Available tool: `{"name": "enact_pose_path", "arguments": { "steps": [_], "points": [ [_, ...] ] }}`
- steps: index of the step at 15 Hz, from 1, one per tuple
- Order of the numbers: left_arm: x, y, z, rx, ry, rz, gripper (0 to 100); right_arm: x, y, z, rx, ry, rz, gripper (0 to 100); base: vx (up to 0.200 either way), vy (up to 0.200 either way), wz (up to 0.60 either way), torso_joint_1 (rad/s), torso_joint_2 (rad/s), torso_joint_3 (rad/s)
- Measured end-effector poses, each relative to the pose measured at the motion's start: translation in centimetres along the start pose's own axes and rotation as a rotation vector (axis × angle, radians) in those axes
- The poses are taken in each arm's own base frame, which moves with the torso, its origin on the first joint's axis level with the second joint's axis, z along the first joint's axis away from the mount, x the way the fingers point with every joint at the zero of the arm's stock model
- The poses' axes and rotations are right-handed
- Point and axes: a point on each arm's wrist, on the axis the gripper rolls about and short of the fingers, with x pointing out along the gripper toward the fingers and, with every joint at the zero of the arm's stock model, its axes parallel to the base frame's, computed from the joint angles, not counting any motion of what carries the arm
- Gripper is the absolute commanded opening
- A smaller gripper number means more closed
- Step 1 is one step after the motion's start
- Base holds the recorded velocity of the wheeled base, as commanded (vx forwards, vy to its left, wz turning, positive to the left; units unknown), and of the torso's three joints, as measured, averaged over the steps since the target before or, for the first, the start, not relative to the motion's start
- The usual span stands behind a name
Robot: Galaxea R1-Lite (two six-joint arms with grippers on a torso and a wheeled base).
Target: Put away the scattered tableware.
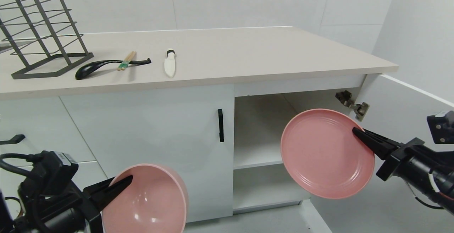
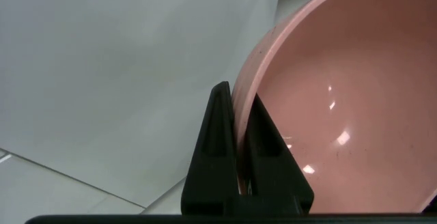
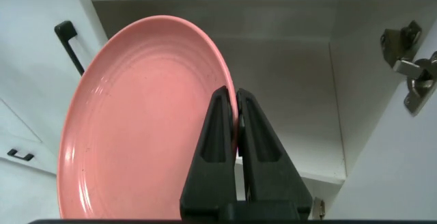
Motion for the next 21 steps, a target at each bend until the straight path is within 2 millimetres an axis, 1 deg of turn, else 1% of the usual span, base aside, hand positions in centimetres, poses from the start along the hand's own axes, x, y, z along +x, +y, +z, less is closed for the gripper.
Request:
{"name": "enact_pose_path", "arguments": {
  "steps": [4, 7, 10, 11, 12, 13, 18, 20, 21],
  "points": [
    [0.0, 0.0, 0.0, 0.001, -0.001, 0.0, 0, 0.0, -0.1, -0.3, 0.004, 0.013, -0.004, 0, 0.0, 0.0, 0.0, 0.0, 0.0, 0.0],
    [0.0, -0.2, 0.0, 0.001, 0.003, -0.013, 0, 0.0, 0.0, -1.1, 0.02, 0.057, 0.0, 0, 0.0, 0.0, 0.0, 0.0, 0.0, 0.0],
    [0.1, -0.4, -0.2, 0.0, 0.024, -0.033, 0, 0.6, -0.1, -2.2, 0.041, 0.114, -0.02, 0, 0.0, 0.0, 0.0, 0.0, 0.0, 0.0],
    [0.1, -0.4, -0.2, 0.001, 0.023, -0.033, 0, 0.9, -0.3, -2.8, 0.042, 0.143, -0.068, 0, 0.0, 0.0, 0.0, 0.0, 0.0, 0.0],
    [0.1, -0.4, -0.2, -0.001, 0.025, -0.033, 0, 1.2, -0.6, -3.6, 0.041, 0.177, -0.151, 0, 0.0, 0.0, 0.0, 0.0, 0.0, 0.0],
    [0.1, -0.4, -0.3, -0.003, 0.03, -0.035, 0, 1.4, -0.7, -4.1, 0.043, 0.202, -0.173, 0, 0.0, 0.0, 0.0, 0.0, 0.0, 0.0],
    [0.3, -0.5, -0.4, -0.005, 0.046, -0.041, 0, 3.3, -1.3, -5.5, 0.057, 0.249, -0.178, 0, 0.0, 0.0, 0.0, 0.0, 0.0, 0.0],
    [0.3, -0.5, -0.5, -0.004, 0.054, -0.042, 0, 4.4, -1.7, -5.8, 0.051, 0.246, -0.178, 0, 0.2, 0.0, 0.0, 0.002, 0.0, 0.005],
    [0.2, -0.5, -0.5, -0.003, 0.055, -0.042, 0, 5.3, -1.9, -5.5, 0.044, 0.217, -0.174, 0, 0.2, 0.0, 0.0, -0.002, 0.0, 0.012]
  ]
}}
